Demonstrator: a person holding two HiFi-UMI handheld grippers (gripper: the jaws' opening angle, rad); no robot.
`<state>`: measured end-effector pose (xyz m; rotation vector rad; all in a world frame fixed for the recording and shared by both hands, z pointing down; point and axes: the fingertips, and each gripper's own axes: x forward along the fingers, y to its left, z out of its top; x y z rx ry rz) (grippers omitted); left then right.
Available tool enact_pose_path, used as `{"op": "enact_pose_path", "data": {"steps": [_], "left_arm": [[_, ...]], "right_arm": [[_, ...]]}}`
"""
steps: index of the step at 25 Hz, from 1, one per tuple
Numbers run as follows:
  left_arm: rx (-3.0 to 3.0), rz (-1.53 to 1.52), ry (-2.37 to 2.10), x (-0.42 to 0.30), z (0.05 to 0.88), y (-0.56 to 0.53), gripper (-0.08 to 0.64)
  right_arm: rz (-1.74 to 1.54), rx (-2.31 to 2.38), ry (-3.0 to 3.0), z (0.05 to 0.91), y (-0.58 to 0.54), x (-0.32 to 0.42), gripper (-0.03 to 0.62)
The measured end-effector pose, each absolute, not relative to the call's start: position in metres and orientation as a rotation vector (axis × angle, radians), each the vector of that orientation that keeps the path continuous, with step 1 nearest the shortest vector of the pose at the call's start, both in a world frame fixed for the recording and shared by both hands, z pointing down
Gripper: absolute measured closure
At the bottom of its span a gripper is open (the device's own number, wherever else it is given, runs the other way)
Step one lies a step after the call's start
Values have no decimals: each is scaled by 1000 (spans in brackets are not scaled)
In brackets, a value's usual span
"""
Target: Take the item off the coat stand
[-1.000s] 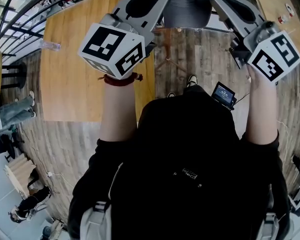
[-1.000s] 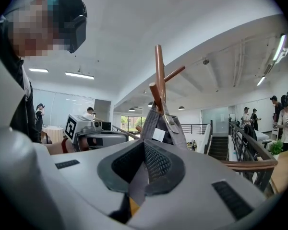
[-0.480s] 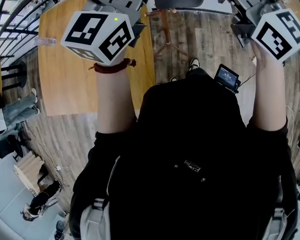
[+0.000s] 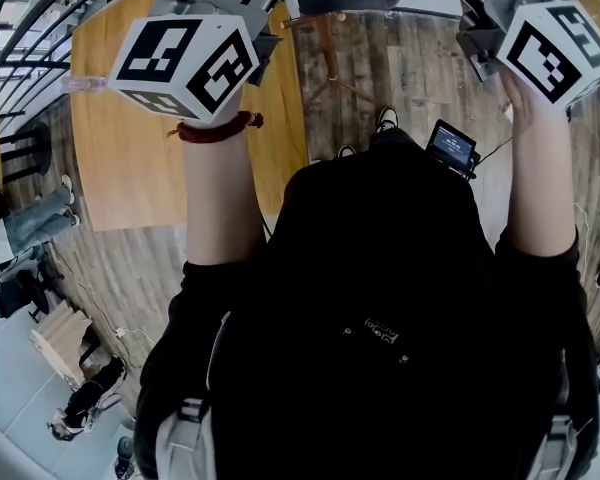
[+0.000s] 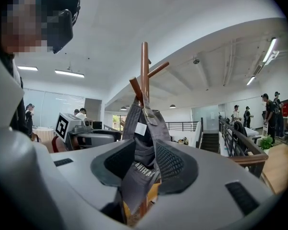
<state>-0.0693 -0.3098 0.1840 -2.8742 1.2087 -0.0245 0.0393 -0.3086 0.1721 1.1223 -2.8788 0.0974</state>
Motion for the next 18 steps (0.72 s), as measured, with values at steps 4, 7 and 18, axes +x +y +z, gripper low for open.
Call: {"op": "enact_pose_path", "data": {"steps": [4, 7, 18], "left_arm": [[-2870, -59, 1211, -69, 179, -315, 363], [-2893, -80, 1200, -65, 188, -311, 323], [-2879, -84, 1225, -68, 192, -303, 301]], "right_arm": [[91, 1145, -2859, 169, -315, 41, 403], [102, 1140, -2850, 175, -313, 39, 369], [103, 1104, -2841, 183, -308, 33, 353]]}}
